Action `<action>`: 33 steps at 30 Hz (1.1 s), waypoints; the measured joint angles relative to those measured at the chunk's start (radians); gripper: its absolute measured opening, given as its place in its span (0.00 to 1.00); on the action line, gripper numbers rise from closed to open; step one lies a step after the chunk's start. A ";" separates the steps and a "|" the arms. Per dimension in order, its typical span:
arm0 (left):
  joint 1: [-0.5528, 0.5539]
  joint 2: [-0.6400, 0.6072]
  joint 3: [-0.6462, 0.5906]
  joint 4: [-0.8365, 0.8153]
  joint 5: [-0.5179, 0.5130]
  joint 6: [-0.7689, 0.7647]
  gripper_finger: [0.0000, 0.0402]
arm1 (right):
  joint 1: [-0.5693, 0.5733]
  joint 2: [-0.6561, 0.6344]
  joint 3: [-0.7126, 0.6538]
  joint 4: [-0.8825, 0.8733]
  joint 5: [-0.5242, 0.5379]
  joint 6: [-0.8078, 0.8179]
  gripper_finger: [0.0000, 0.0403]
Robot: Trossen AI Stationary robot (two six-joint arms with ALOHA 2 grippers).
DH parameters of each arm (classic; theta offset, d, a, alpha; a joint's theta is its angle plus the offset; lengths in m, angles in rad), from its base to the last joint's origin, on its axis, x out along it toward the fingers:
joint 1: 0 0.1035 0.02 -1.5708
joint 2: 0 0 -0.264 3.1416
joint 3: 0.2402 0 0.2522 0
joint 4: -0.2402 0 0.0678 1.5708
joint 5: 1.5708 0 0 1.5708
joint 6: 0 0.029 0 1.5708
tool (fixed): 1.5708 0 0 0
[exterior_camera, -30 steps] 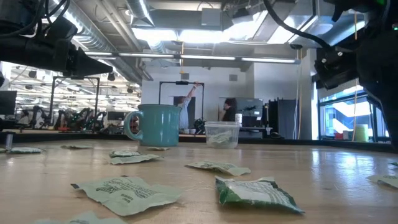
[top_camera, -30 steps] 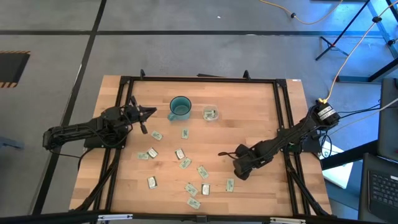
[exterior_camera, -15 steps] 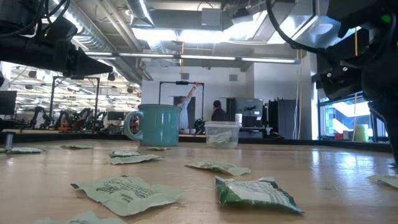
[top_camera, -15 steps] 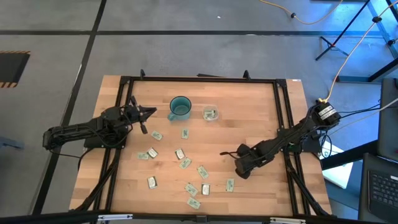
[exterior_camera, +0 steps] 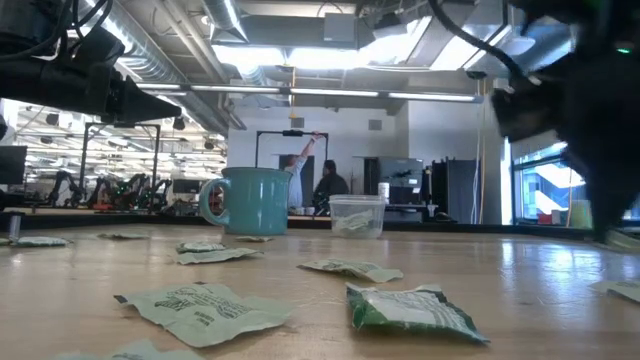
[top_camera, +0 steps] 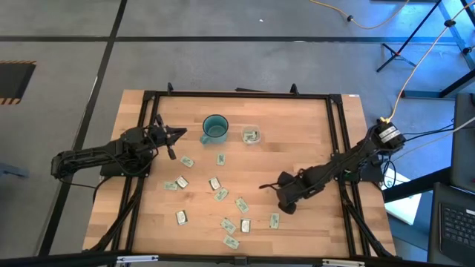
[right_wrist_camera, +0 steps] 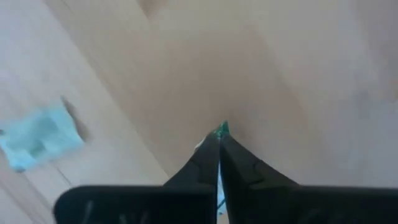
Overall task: Pick and place items into bin
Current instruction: Put the green stevia packet into the transparent bin
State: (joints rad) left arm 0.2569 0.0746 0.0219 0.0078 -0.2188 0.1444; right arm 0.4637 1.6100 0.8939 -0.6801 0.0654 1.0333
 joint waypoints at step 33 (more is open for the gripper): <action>0.000 0.000 0.000 0.000 0.000 0.000 0.05 | -0.605 0.135 0.311 0.372 0.299 -1.040 0.02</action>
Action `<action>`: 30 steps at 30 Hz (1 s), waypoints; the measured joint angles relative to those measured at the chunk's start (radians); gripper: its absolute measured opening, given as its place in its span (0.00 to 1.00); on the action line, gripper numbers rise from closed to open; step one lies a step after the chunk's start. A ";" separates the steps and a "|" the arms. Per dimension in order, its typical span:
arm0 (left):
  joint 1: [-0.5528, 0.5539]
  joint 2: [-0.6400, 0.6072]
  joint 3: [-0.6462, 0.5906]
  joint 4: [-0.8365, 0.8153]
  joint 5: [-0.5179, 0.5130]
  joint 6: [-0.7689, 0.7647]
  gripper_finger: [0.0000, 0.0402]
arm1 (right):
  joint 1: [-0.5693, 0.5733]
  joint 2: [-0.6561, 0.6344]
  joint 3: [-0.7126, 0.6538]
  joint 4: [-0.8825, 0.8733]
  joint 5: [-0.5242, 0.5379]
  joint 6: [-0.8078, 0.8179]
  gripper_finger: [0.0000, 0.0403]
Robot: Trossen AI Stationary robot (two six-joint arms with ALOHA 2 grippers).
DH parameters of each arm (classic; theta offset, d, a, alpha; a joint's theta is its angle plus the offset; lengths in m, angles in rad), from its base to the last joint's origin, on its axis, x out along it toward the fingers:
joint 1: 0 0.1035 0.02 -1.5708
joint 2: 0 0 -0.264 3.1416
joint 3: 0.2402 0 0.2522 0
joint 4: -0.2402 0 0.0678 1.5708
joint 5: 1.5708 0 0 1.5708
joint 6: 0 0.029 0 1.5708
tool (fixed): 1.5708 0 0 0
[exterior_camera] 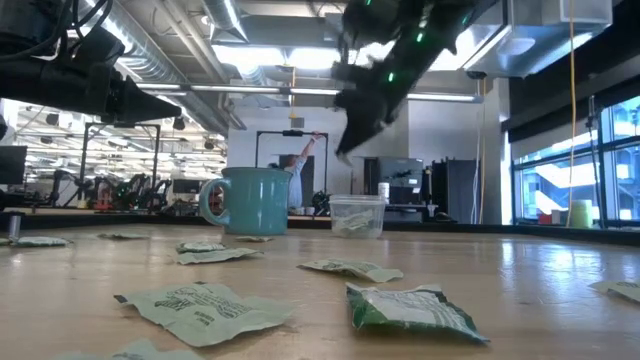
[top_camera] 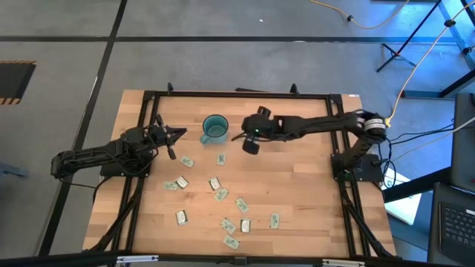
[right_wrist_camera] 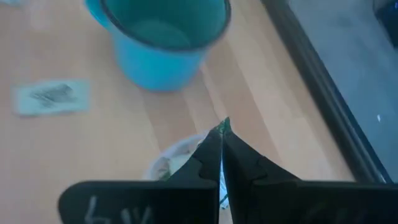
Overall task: Pick and place items into bin
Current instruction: Put the green stevia packet into the transparent bin
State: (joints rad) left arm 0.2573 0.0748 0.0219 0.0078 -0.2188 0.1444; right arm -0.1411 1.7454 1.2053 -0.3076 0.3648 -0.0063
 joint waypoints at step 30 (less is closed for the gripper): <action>0.000 0.000 0.000 0.000 0.000 0.000 0.05 | -0.025 0.120 0.000 -0.039 -0.071 0.054 0.13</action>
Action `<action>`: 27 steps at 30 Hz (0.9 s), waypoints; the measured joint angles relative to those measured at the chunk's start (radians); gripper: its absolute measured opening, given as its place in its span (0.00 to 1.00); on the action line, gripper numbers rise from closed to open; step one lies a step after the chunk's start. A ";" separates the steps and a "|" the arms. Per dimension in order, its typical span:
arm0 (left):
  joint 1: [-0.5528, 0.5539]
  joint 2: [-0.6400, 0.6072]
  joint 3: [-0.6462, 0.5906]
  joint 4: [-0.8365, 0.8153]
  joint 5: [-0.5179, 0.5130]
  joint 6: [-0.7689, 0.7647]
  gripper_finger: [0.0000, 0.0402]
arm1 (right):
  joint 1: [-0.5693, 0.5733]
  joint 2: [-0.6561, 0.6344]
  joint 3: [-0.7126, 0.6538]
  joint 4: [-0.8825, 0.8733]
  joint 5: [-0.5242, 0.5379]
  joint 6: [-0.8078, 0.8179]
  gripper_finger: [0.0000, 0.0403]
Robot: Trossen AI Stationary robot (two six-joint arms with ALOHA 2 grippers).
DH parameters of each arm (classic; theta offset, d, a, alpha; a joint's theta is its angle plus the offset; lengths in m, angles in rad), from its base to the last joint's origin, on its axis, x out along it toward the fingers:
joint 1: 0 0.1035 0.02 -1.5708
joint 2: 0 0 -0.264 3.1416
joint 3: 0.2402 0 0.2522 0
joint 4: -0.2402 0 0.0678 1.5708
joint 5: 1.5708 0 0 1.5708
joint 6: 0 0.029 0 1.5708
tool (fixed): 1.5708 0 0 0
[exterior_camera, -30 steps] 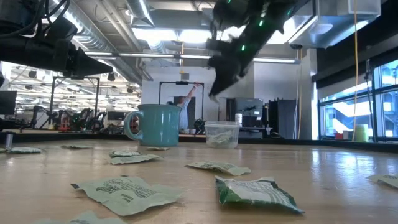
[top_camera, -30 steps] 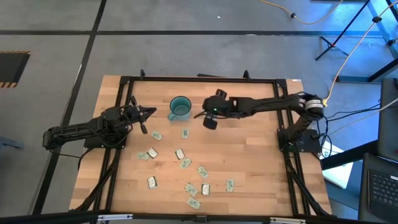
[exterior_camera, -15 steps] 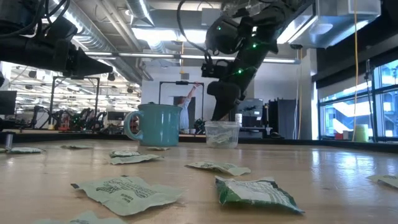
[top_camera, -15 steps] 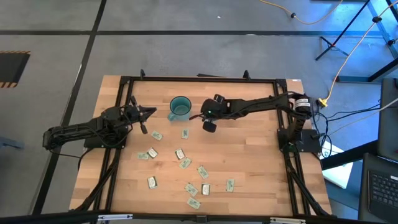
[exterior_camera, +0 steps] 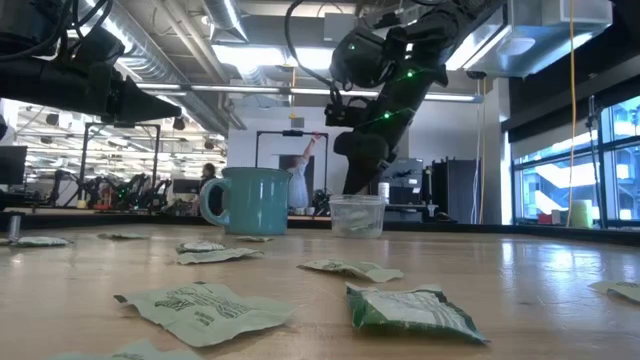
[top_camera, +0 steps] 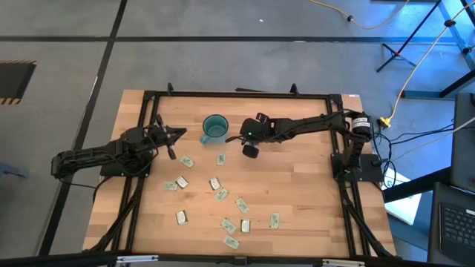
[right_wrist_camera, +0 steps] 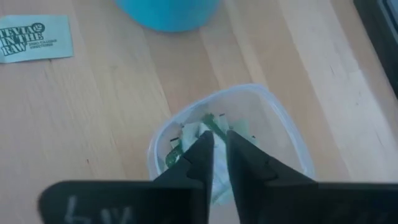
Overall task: Pick and place items into bin
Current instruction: Put the green stevia packet into the transparent bin, then put the white stevia packet into the transparent bin
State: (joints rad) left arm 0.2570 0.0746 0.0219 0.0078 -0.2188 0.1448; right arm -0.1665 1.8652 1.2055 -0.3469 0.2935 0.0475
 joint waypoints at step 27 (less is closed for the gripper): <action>0.000 0.002 0.000 -0.028 0.214 -0.032 0.05 | 0.284 -0.622 -0.364 0.055 0.000 0.203 0.23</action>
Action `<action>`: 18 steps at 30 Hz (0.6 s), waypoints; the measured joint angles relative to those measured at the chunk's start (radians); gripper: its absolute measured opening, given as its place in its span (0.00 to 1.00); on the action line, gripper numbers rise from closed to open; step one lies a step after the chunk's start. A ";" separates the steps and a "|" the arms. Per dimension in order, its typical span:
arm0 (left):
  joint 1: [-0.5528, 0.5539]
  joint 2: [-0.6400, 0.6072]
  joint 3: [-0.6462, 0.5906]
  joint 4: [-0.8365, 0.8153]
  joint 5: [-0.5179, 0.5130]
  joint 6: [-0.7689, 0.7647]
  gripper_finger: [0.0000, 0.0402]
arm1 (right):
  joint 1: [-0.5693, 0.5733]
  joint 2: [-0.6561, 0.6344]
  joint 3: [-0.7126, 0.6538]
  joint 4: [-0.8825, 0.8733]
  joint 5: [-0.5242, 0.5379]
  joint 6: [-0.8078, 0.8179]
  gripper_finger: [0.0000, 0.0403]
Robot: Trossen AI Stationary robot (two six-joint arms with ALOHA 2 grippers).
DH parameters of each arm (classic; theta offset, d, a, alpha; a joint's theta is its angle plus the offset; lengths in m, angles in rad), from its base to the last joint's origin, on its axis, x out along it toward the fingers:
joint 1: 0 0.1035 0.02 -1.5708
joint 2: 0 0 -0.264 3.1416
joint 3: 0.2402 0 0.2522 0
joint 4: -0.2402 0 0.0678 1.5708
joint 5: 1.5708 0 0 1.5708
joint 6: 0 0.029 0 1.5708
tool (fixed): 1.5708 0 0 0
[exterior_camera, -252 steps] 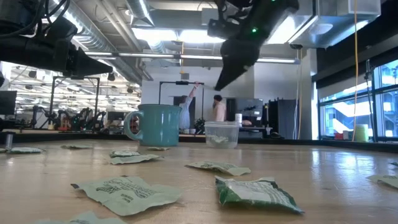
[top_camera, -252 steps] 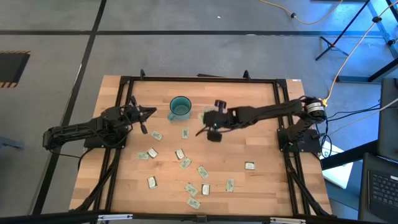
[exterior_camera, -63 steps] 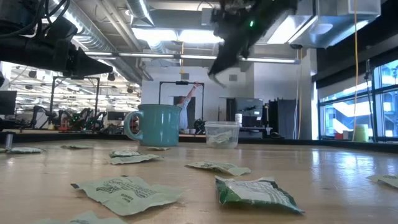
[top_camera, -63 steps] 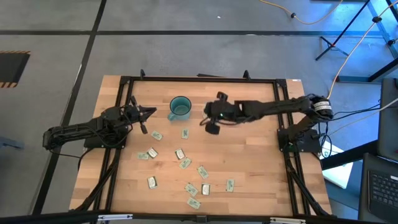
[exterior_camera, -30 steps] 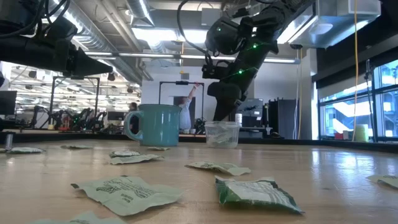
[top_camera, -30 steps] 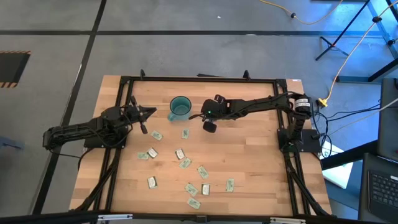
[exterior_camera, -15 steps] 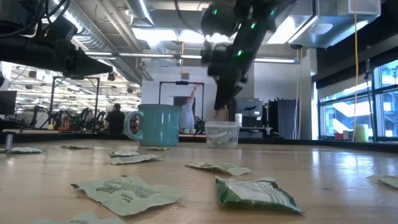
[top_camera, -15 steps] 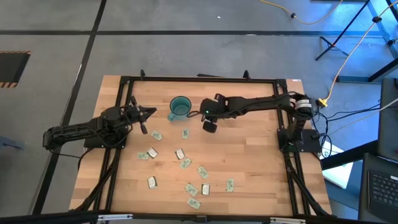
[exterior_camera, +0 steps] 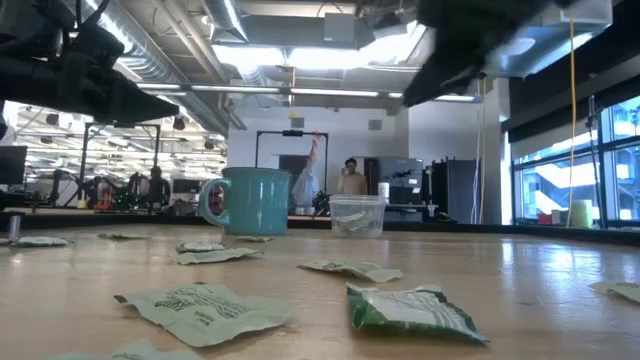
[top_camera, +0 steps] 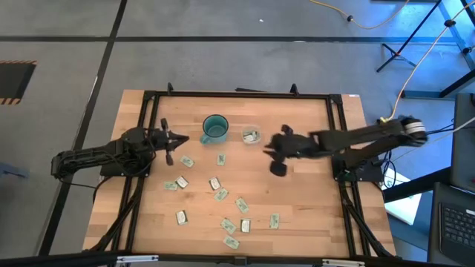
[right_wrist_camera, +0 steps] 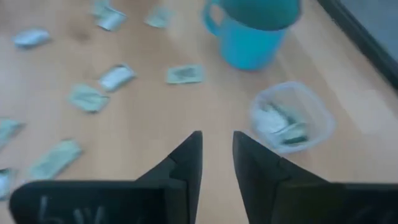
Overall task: Pick and place items into bin
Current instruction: Put the white stevia packet into the transparent bin
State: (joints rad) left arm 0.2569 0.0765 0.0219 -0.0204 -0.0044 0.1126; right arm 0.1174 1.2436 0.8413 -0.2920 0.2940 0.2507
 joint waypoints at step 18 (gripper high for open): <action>-0.205 0.337 0.026 0.366 0.029 -0.002 0.33 | 0.030 -0.252 -0.306 0.284 0.001 -0.024 0.23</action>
State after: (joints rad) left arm 0.0522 0.4138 0.0475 0.3460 0.0245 0.1103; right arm 0.1474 0.9916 0.5355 -0.0077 0.2949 0.2265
